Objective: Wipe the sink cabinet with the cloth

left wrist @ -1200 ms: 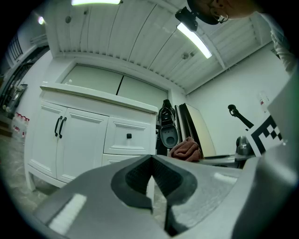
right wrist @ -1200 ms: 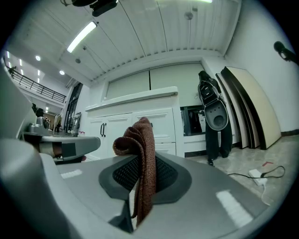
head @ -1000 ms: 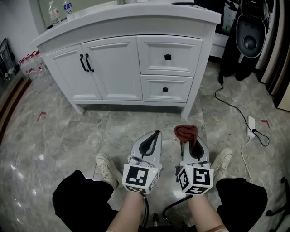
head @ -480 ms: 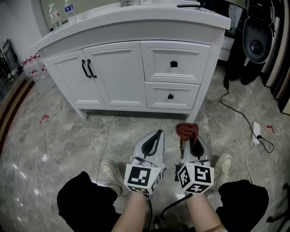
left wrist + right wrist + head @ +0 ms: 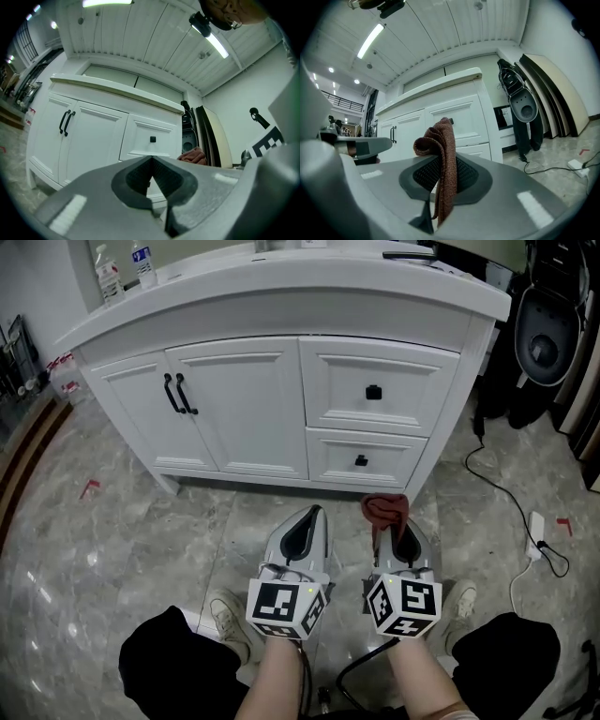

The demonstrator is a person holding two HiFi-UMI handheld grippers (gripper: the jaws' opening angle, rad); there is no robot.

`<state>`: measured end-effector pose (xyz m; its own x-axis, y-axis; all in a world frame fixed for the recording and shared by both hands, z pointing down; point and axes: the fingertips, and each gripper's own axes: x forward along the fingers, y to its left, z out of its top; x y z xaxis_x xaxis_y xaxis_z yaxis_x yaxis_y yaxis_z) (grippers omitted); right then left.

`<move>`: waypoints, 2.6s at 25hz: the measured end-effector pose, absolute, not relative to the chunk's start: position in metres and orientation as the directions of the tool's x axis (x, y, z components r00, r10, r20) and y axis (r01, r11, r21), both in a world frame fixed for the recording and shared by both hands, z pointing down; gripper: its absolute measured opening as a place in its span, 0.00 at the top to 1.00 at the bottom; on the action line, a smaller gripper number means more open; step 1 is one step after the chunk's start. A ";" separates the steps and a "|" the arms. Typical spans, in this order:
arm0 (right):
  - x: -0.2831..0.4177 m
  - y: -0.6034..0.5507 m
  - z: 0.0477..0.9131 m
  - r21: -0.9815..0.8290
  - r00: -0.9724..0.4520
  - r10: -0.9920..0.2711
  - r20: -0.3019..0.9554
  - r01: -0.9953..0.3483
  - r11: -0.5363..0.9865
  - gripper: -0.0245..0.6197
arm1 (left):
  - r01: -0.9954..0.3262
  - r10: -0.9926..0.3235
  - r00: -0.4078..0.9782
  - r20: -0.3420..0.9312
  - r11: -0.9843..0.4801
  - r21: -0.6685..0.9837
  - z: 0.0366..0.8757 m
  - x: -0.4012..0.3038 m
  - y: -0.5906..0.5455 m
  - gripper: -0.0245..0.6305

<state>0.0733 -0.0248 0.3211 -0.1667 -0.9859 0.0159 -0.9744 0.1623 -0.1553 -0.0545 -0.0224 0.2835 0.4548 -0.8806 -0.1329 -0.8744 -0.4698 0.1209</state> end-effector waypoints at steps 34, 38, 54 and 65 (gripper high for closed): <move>-0.047 -0.231 0.162 -0.082 -0.457 -0.847 -0.272 -0.866 0.494 0.83 | -0.902 -0.890 0.424 -0.169 -0.431 0.007 0.258 -0.102 -0.199 0.96; -0.047 -0.234 0.162 -0.076 -0.460 -0.846 -0.268 -0.866 0.495 0.83 | -0.902 -0.891 0.424 -0.162 -0.431 0.012 0.262 -0.103 -0.203 0.96; 0.045 -0.225 0.175 0.001 -0.338 -0.919 -0.201 -0.939 0.345 0.83 | -0.877 -0.860 0.467 -0.207 -0.480 0.018 0.236 -0.060 -0.178 0.96; 0.110 -0.215 0.171 -0.035 -0.231 -0.949 -0.217 -0.969 0.244 0.83 | -0.836 -0.817 0.544 -0.188 -0.548 -0.036 0.230 -0.025 -0.157 0.96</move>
